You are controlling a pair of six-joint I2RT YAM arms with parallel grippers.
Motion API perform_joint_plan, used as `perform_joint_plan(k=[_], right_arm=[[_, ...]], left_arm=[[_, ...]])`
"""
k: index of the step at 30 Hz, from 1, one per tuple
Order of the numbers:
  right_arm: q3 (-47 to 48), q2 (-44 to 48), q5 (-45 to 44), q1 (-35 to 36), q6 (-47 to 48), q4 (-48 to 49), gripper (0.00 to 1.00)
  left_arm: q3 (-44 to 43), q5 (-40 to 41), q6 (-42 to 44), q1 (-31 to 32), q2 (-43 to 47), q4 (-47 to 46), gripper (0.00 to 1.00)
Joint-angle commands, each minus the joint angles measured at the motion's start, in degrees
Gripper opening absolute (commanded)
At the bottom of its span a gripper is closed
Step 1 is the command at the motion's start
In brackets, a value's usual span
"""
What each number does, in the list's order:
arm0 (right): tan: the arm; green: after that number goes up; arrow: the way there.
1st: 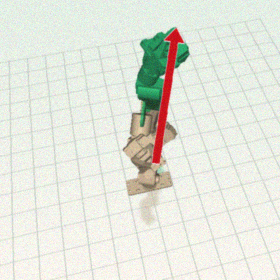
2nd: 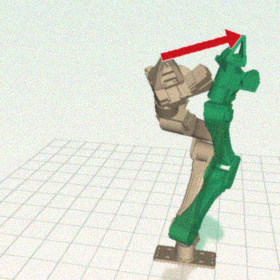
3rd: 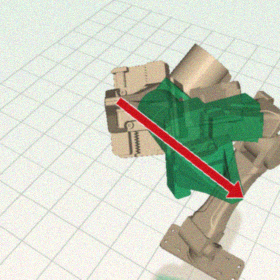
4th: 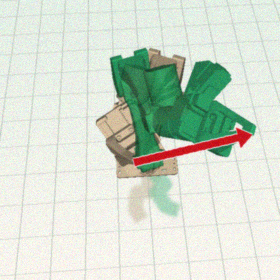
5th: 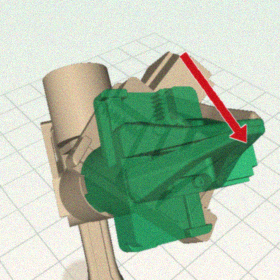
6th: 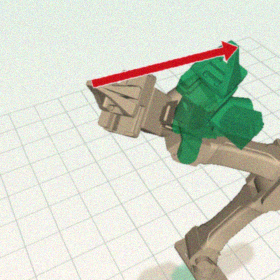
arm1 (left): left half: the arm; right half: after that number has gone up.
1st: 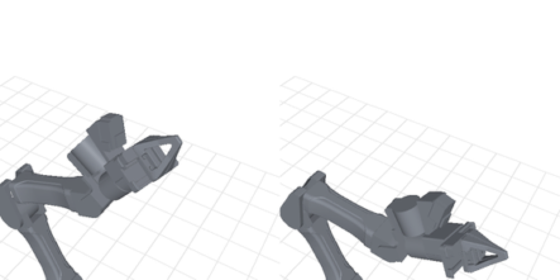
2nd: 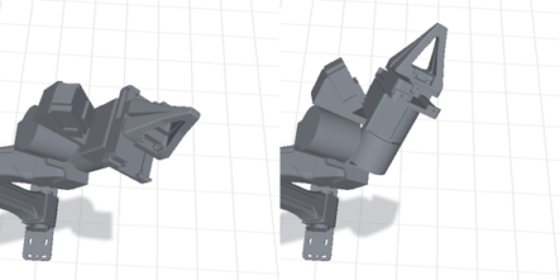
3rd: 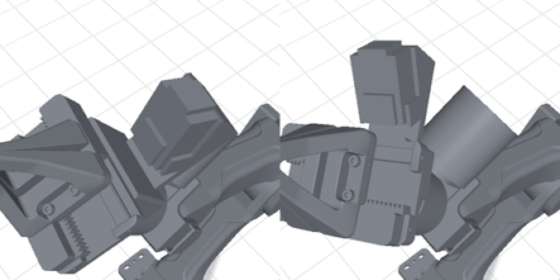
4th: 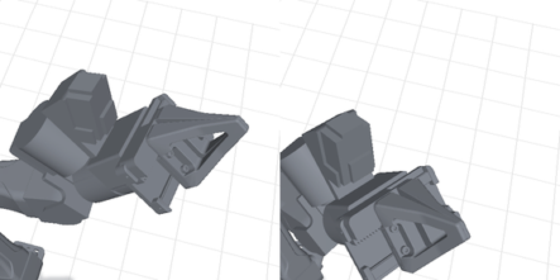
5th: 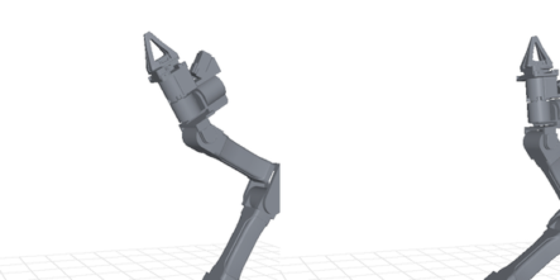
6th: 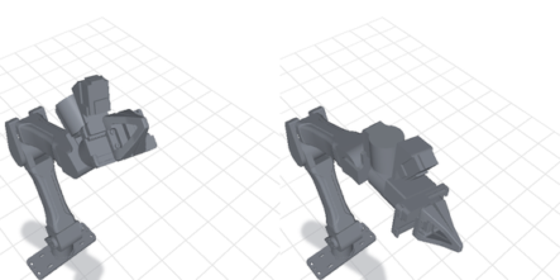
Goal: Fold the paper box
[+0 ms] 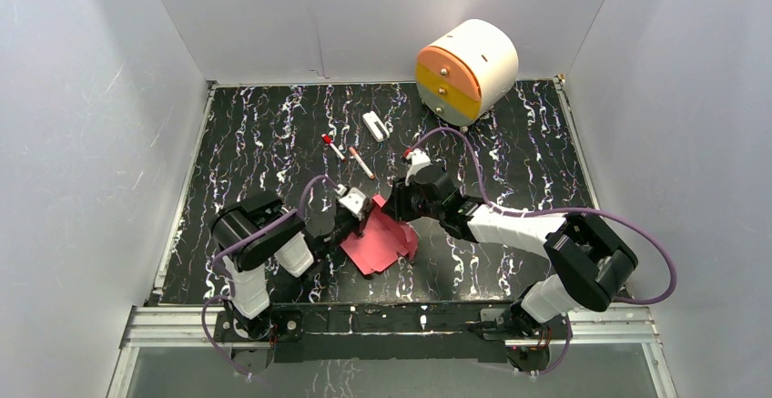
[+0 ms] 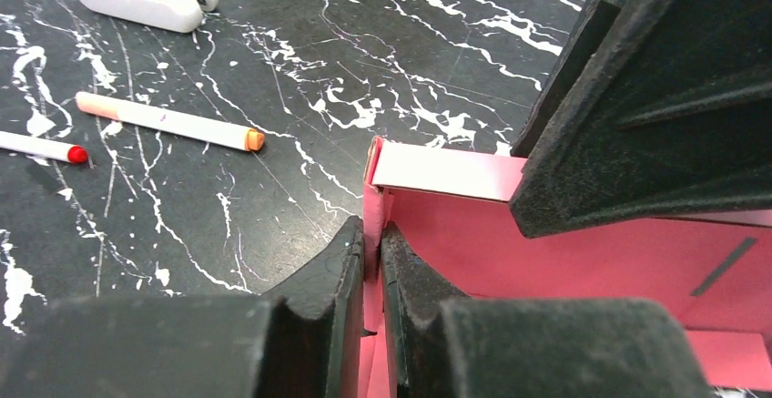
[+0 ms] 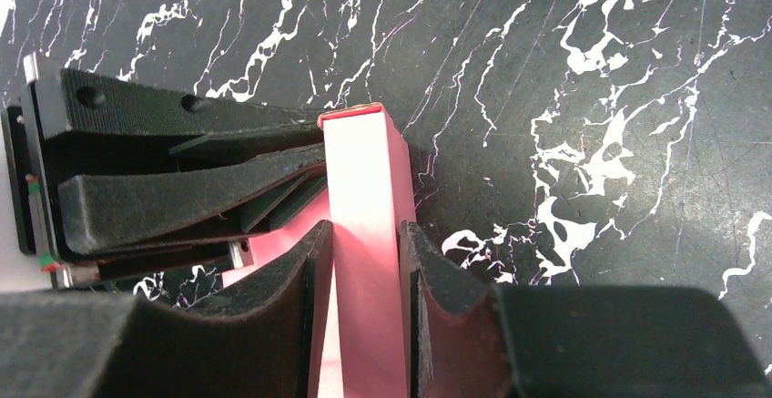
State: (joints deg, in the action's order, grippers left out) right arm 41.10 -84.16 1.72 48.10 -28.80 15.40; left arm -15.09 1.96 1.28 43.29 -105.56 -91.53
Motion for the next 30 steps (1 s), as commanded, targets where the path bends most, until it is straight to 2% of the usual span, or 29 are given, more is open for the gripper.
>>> perform_joint_plan(k=[1, 7, 12, 19, 25, 30], right_arm=[[-1.1, 0.0, 3.5, 0.4, -2.3, 3.1, 0.34], [-0.7, 0.6, 4.4, 0.5, -2.6, 2.7, 0.33], [-0.2, 1.1, 4.3, 0.7, -2.4, 2.1, 0.32], [0.7, 0.2, 3.6, 1.3, -1.6, 1.3, 0.31], [3.3, -0.7, 2.7, 2.6, -0.2, -1.0, 0.31], [5.2, -1.3, 1.4, 3.1, 1.1, -2.8, 0.30]], left_arm=[[-1.2, 13.8, 7.2, 3.4, -3.1, -8.8, 0.05], [-2.5, 23.5, 9.9, 7.1, -5.3, -11.7, 0.03], [-4.1, 31.6, 8.6, 8.6, -5.5, -11.6, 0.00], [-4.1, 31.3, 1.1, 9.5, -5.7, -11.7, 0.01], [-4.9, 37.4, -1.7, 9.8, -6.1, -11.7, 0.00], [-4.7, 33.7, -7.5, 9.8, -3.7, -11.7, 0.00]])
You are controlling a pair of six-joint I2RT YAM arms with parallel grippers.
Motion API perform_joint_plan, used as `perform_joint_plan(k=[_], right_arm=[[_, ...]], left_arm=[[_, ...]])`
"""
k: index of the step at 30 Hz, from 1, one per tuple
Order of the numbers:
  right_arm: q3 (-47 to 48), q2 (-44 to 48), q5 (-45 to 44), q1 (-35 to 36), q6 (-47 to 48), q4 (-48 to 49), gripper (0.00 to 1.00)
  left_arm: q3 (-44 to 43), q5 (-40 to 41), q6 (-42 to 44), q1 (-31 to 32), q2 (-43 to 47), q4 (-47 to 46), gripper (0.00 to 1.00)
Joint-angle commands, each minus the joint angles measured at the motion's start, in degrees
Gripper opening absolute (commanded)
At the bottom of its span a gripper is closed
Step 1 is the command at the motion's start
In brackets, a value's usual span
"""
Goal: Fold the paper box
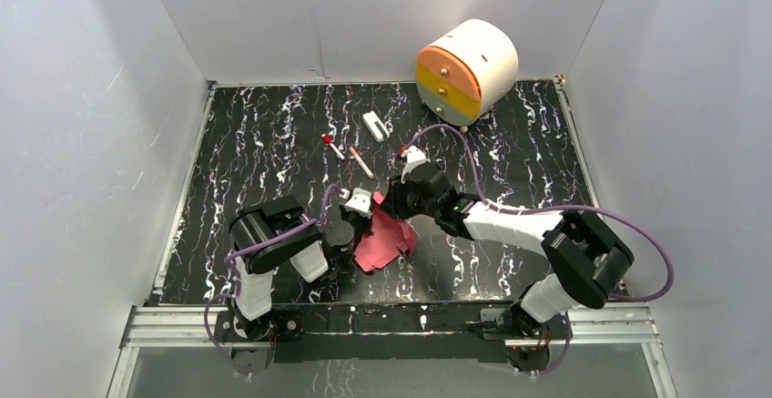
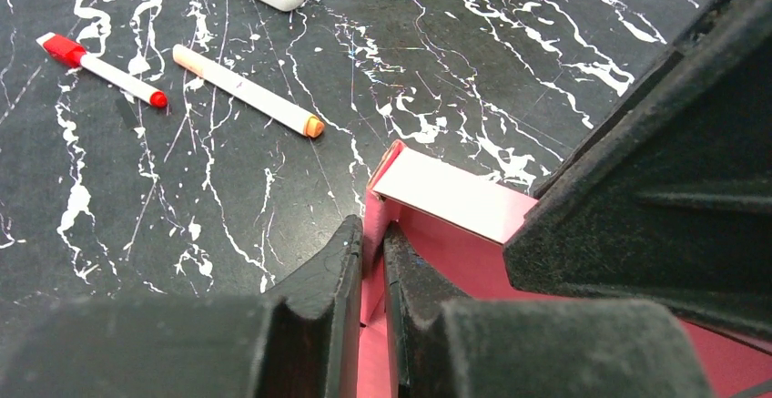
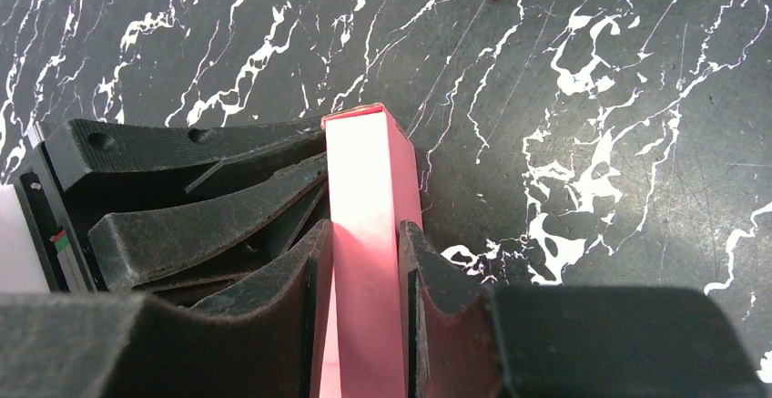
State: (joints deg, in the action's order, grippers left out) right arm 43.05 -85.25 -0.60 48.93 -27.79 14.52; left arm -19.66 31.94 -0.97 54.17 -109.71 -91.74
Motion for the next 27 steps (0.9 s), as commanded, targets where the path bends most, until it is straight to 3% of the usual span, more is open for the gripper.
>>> perform_joint_plan(k=[1, 12, 27], right_arm=[[3.7, -0.3, 3.6, 2.2, 0.5, -2.2, 0.30], [8.0, -2.0, 2.7, 2.6, 5.2, -7.0, 0.30], [7.7, -0.7, -1.8, 2.7, 9.0, -6.9, 0.30]], left_arm=[[-0.2, 3.8, -6.1, -1.0, 0.6, -11.5, 0.00], [-3.7, 10.4, -5.5, -1.7, -1.5, -11.4, 0.00], [-1.4, -1.5, -5.9, -3.5, -4.9, -11.5, 0.00]])
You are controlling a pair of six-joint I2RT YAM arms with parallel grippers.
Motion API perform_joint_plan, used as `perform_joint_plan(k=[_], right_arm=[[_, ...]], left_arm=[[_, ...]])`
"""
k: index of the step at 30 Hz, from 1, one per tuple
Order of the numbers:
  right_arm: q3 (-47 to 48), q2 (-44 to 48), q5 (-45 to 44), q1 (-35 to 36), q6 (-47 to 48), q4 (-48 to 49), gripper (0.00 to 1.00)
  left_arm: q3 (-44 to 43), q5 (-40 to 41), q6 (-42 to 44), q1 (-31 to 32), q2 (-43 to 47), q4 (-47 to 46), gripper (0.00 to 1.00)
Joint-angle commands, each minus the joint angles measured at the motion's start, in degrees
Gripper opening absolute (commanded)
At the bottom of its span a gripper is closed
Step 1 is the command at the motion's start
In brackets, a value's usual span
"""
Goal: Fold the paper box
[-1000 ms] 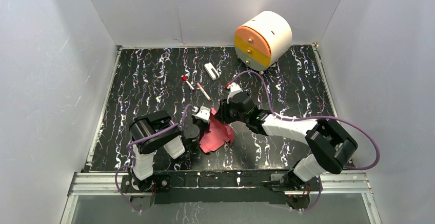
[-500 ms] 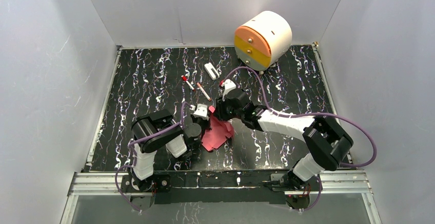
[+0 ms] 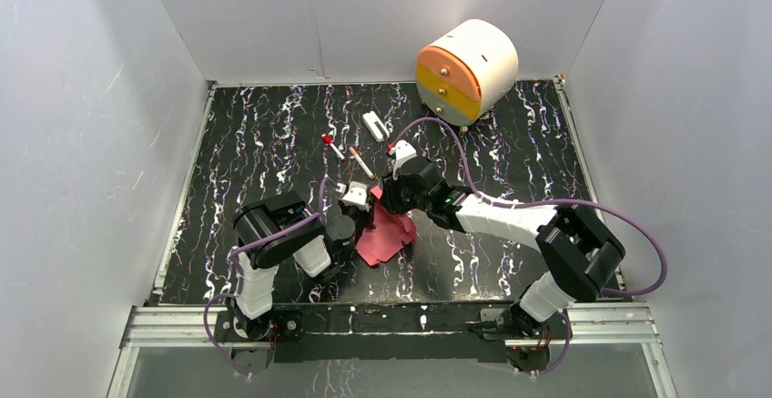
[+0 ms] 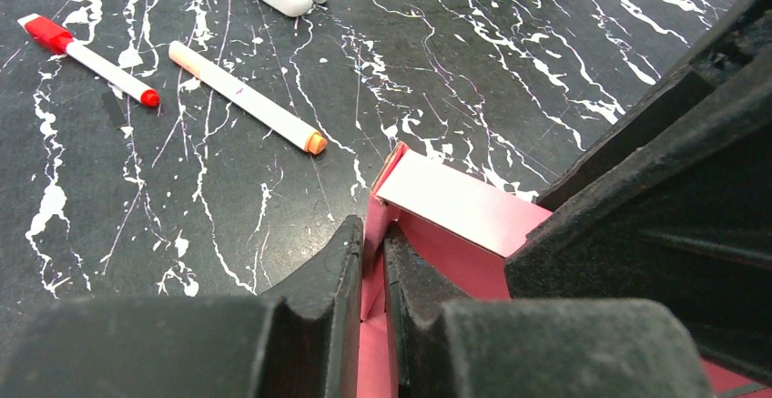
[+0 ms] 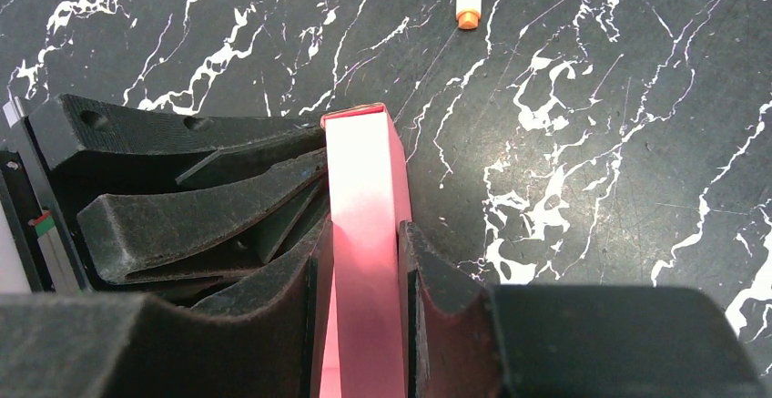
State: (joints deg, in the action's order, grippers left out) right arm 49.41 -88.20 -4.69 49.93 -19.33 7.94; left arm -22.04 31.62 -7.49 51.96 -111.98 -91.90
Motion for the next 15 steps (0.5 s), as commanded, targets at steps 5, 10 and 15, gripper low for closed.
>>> perform_joint_plan(k=[5, 10, 15], right_arm=[[1.8, 3.5, 1.7, 1.8, 1.6, -0.7, 0.31], [1.8, 3.6, 2.0, 2.1, 2.7, -0.7, 0.30], [1.6, 2.1, 2.5, 3.5, 1.7, -0.9, 0.28]], left_arm=[[2.0, -2.2, 1.3, -1.3, -0.6, -11.4, 0.06], [1.5, 3.5, 0.6, -1.3, -0.9, -11.4, 0.02], [-0.7, 7.9, 1.0, -1.1, -2.6, -11.3, 0.00]])
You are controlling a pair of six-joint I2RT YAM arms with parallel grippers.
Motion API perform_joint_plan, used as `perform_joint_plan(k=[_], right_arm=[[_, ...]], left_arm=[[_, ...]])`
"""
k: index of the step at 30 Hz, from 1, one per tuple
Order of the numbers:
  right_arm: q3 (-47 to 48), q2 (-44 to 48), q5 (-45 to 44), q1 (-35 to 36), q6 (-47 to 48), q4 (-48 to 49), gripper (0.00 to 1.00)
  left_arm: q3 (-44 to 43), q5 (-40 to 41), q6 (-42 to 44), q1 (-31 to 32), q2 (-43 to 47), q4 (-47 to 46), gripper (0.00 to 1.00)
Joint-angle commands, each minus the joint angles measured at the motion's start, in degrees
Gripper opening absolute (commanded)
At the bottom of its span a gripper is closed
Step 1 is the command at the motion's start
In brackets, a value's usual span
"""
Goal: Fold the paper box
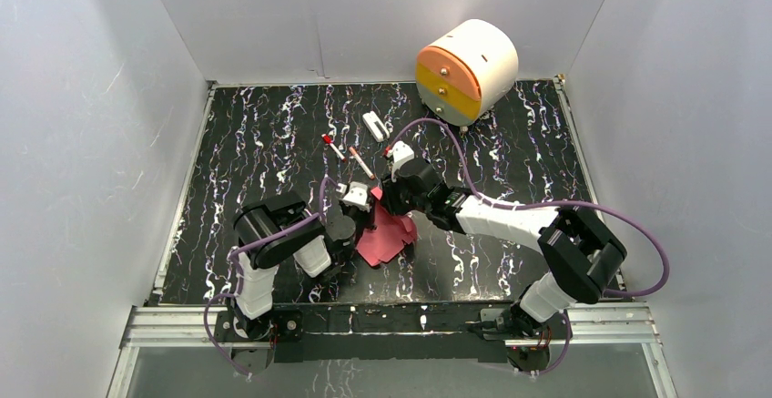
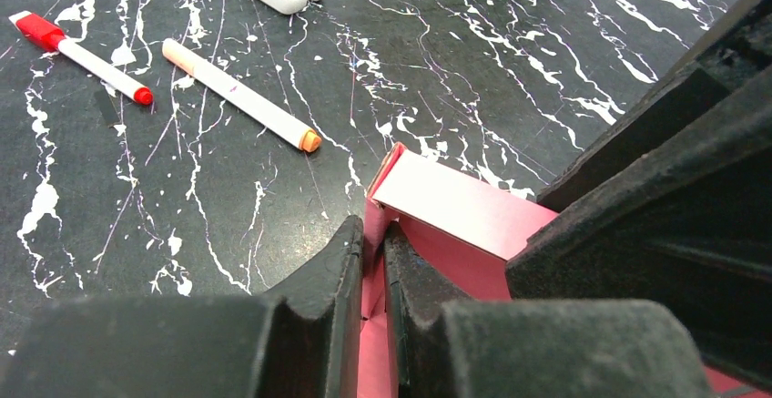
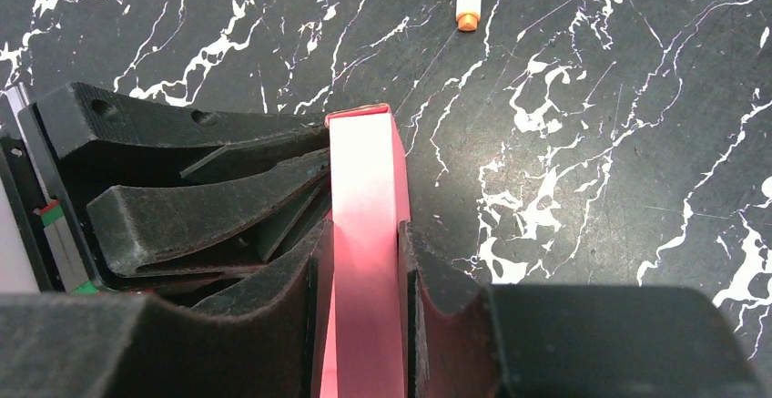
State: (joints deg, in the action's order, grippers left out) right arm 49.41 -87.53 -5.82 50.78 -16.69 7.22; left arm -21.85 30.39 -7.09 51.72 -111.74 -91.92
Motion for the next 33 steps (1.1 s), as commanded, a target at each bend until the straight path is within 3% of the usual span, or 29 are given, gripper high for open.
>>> perform_joint_plan(k=[1, 8, 13, 19, 27, 33], right_arm=[[1.6, 1.3, 3.4, 3.0, -1.1, -0.2, 0.28], [3.3, 1.5, -1.0, 3.7, 0.4, -1.4, 0.29], [5.9, 3.6, -6.5, 3.7, 2.9, -4.0, 0.37], [5.8, 8.2, -10.6, 3.7, 4.9, -5.0, 0.47], [2.5, 15.4, -14.8, 3.7, 5.5, -6.9, 0.55], [-1.4, 21.7, -18.2, 3.5, 8.1, -9.3, 0.64]], left_arm=[[-1.2, 10.5, 0.6, -0.9, -3.2, -11.3, 0.00], [-1.0, 11.2, 3.3, -0.9, -4.2, -11.4, 0.01], [-0.4, 5.5, 4.3, -0.8, -4.0, -11.3, 0.07], [0.0, 4.6, 4.2, -0.9, -3.3, -11.4, 0.17], [2.3, 2.6, 4.9, -0.9, 0.1, -11.3, 0.36], [8.0, 0.5, 4.8, -0.7, 7.9, -11.3, 0.52]])
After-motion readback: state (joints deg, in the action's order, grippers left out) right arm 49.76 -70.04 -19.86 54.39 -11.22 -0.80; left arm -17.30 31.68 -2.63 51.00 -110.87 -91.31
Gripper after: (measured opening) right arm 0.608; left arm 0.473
